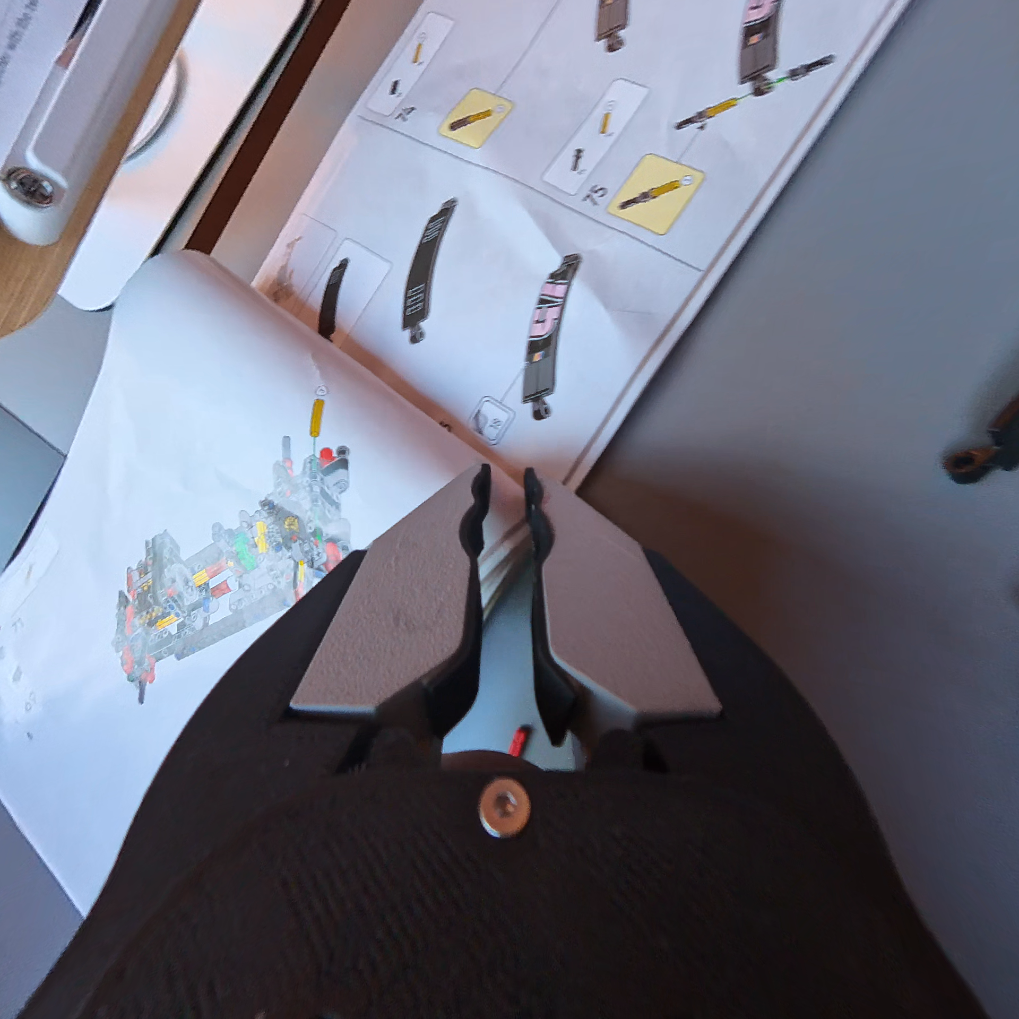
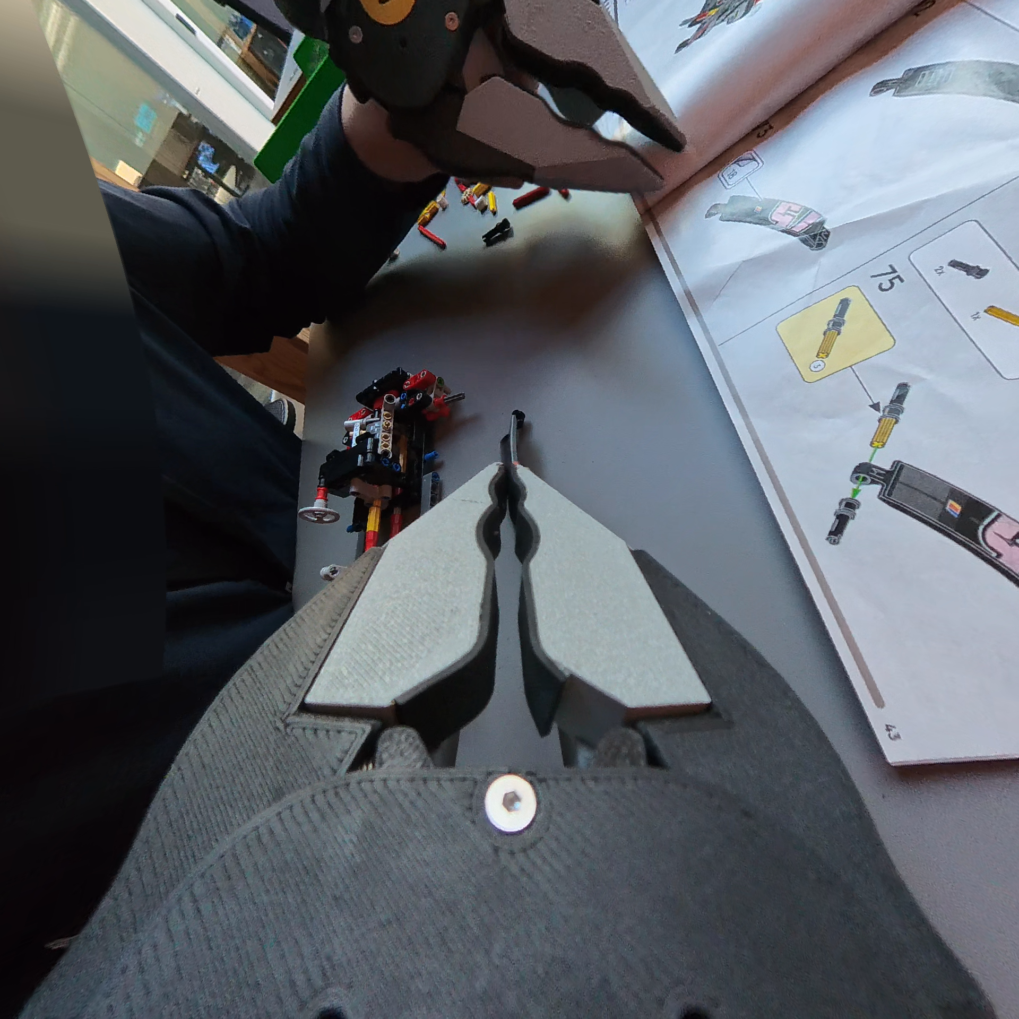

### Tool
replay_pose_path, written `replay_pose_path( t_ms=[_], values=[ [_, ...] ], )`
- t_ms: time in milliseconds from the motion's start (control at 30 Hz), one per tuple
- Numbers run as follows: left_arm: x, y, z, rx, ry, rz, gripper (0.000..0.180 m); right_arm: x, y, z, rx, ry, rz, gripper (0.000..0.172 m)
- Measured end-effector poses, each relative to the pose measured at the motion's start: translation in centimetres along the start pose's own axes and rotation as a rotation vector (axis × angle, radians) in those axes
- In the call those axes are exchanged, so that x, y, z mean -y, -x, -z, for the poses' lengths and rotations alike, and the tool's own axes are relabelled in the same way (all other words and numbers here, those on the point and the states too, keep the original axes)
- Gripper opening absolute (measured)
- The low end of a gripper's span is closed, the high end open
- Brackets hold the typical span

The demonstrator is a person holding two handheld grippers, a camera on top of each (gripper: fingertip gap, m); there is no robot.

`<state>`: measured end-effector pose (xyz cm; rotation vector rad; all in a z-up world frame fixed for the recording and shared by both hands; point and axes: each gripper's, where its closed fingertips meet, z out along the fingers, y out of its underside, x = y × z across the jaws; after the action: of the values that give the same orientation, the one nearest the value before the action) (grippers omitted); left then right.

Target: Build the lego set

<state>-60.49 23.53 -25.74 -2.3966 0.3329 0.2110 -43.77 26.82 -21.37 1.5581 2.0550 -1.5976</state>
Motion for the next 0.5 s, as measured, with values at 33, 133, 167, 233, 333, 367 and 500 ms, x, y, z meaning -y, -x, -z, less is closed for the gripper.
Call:
replay_pose_path(
  t_ms=[33,133,167,233,333,367,500],
  values=[
    [0.1,-0.3,0.1,-0.013,-0.002,-0.003,0.011,0.0,0.0,0.0,-0.001,0.000,0.000,0.000],
    [0.8,-1.7,0.6,-0.089,-0.029,-0.001,0.022,0.1,0.0,0.0,-0.006,-0.002,0.004,0.000],
    [1.3,-2.5,0.8,-0.134,-0.049,0.000,0.024,0.1,-0.1,0.1,-0.008,-0.005,0.005,0.000],
    [2.1,-4.3,1.4,-0.238,-0.090,0.000,0.026,0.2,-0.1,0.3,-0.009,-0.012,0.004,0.000],
    [2.5,-7.7,2.1,-0.427,-0.096,-0.002,0.031,0.5,-0.1,0.7,-0.003,-0.032,-0.002,0.000],
    [2.6,-8.7,2.1,-0.471,-0.097,0.000,0.032,0.6,-0.1,0.8,-0.002,-0.041,-0.003,0.000],
    [2.2,-12.6,1.3,-0.604,-0.062,-0.042,0.033,0.9,-0.1,1.3,-0.015,-0.056,0.004,0.000]
  ],
)
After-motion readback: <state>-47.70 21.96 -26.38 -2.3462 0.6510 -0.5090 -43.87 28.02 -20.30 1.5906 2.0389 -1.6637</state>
